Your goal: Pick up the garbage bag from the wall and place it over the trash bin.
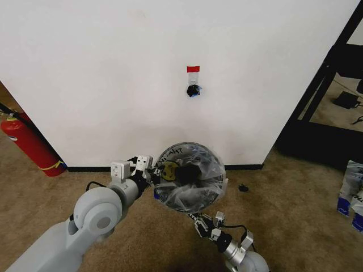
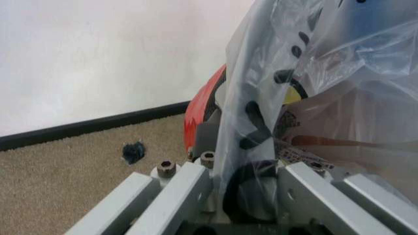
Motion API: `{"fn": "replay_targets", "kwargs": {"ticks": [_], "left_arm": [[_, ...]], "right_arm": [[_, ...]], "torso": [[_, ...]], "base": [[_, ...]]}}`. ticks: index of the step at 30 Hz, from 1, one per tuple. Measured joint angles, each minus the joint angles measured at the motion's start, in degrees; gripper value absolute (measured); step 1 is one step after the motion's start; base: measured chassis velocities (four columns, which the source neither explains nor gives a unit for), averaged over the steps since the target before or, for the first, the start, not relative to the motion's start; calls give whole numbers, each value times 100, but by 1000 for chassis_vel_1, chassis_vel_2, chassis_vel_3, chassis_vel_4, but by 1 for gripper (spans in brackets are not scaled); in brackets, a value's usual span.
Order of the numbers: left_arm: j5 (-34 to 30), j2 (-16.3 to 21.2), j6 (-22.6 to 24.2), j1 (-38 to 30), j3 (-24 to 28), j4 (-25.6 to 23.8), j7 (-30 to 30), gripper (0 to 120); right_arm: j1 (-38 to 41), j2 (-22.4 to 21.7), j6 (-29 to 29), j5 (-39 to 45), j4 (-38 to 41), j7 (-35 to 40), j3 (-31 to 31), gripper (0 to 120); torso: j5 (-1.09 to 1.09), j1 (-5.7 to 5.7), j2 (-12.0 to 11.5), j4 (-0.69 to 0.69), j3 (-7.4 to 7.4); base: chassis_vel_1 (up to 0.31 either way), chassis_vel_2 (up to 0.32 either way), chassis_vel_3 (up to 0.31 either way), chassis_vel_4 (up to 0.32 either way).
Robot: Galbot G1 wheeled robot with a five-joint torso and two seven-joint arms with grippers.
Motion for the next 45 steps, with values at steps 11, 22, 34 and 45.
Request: {"fn": "replay_targets", "kwargs": {"ticks": [11,22,34,45], "left_arm": [[559,9,-110,-153,120,578,107,0],[2278,45,-603,10,416,1366,515,0],[4790,-76,-1456,203,854,1981,749,0],[5576,-64,-1655,853,820,1293,775,0]], "right_arm": [[-16,-302,274,-546,-149,-648,297,16],[66,-1166,-282,-654,272,-2338,843,53],[283,-2135,-318,-2416,2811,2859,-311,97],[815,-1665,-799,-2807,2500,3756,-1294,69]], "torso": [[1,0,0,0,1],[1,0,0,-2,1],[-1,0,0,-2,0],[0,0,0,0,0]], "base": [[0,0,0,0],[0,0,0,0],[0,0,0,0],[0,0,0,0]]}}
